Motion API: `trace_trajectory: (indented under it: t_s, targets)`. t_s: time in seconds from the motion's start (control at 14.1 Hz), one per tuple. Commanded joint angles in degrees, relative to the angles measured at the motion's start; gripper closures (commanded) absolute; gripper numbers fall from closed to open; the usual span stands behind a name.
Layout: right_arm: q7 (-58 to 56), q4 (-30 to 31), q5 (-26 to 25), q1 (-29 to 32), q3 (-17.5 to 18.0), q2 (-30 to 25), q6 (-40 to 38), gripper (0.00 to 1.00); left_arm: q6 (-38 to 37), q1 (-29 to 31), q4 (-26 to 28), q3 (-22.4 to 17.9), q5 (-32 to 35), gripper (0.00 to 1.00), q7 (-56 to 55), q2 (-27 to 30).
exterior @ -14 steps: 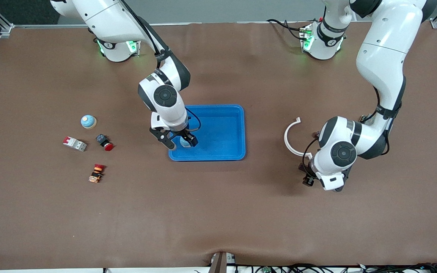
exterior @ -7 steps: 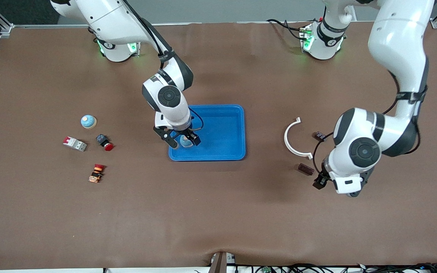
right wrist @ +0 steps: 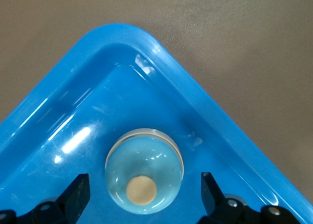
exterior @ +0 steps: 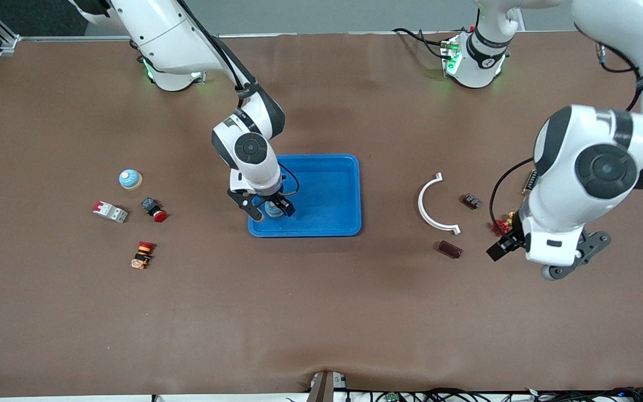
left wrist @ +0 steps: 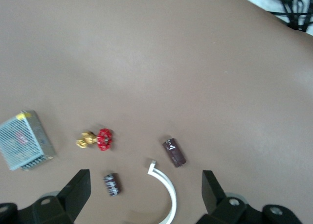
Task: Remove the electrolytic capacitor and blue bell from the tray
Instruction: 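Withdraw the left gripper while the right gripper lifts the bell from the tray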
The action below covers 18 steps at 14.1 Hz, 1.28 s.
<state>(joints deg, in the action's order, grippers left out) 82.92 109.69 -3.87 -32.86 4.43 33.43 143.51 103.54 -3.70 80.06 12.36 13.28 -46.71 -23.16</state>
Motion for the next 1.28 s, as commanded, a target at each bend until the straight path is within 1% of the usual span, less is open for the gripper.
trace_trajectory:
  t_s: [0.0,0.07,0.21,0.28,0.35,0.43,0.5,0.64,0.71,0.78,0.85,0.92,0.99,1.06,1.14,1.21]
  targets:
    - [1.02,-0.71,-1.05,-0.80,-0.65,0.67,0.72,0.03,-2.03,1.41,0.98,0.47,-0.10,0.00,9.67,4.95]
    - [1.02,-0.71,-1.13,-0.89,-0.65,0.76,0.81,0.12,-2.55,1.41,1.06,0.47,-0.19,0.00,12.66,6.44]
    - [1.02,-0.71,-1.48,-1.50,-0.74,0.76,0.72,0.41,-6.14,2.03,0.98,0.47,-0.19,0.00,18.55,8.99]
    - [1.11,-0.79,-1.49,-1.59,-0.74,0.76,0.72,0.63,-7.55,2.38,1.15,0.47,-0.45,0.00,21.80,10.66]
    - [1.11,-0.71,-1.49,-1.60,-0.74,0.76,0.72,0.84,-8.70,2.64,1.24,0.39,-2.11,0.00,23.83,12.15]
    - [1.54,-0.79,-1.49,-1.60,-0.74,0.76,0.64,1.00,-8.88,3.17,1.15,0.30,-3.95,0.00,24.64,13.30]
    - [2.76,-0.97,-1.49,-1.60,-0.74,0.76,0.37,1.00,-9.15,4.22,1.33,0.65,-4.40,0.00,24.91,14.36]
    - [2.34,-1.93,-1.40,-1.51,-0.65,0.50,-1.03,1.00,-10.90,4.23,1.41,0.22,-5.28,0.00,29.28,15.85]
    - [1.73,-3.24,-1.49,-1.42,-0.65,0.32,-5.12,1.00,-11.69,3.79,1.94,-0.66,-5.55,0.00,31.22,17.43]
    - [0.76,-6.73,-1.40,-1.25,-0.65,0.50,-11.52,1.00,-11.96,3.44,3.42,-1.63,-5.90,0.00,31.67,18.57]
    - [0.49,-9.90,-1.31,-1.42,-0.65,0.67,-17.15,1.00,-12.05,3.52,4.57,-1.98,-7.64,0.00,32.90,20.06]
    - [0.23,-12.20,-0.96,-1.16,-0.56,0.67,-20.86,1.00,-12.05,3.52,5.62,-3.29,-9.14,0.00,37.17,20.86]
    - [0.05,-13.44,-0.61,-1.16,-0.47,0.67,-22.46,1.00,-12.05,3.18,6.33,-4.52,-9.50,0.00,39.30,21.91]
    - [-0.91,-14.41,-0.61,-0.98,-0.47,0.67,-24.13,1.00,-12.22,1.87,6.95,-5.14,-9.51,0.00,39.15,22.45]
    - [-3.53,-15.11,-0.61,-0.72,-0.47,0.59,-26.76,1.00,-13.36,0.98,6.78,-6.63,-9.59,0.00,39.15,22.54]
    - [-6.94,-15.73,-1.13,-0.63,-0.56,0.59,-29.92,1.00,-13.89,1.06,6.78,-6.64,-9.77,0.00,39.06,22.63]
